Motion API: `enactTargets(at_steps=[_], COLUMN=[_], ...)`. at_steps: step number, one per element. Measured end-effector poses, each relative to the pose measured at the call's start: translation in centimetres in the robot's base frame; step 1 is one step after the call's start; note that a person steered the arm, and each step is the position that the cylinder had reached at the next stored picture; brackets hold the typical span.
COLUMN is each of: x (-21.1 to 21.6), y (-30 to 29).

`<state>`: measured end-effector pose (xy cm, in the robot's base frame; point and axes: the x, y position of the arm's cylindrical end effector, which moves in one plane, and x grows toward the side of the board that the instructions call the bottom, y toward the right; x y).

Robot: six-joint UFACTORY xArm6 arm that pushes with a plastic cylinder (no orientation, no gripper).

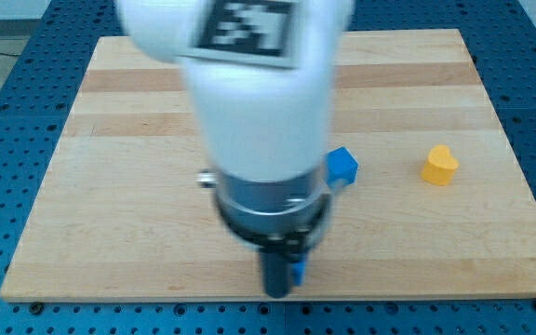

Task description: Move the blue triangle to the right bottom of the blue cube

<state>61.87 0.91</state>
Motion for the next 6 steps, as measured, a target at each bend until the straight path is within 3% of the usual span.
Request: enactTargets(at_steps=[4, 6], x=[-6.6, -8.2], y=[3.1, 12.0])
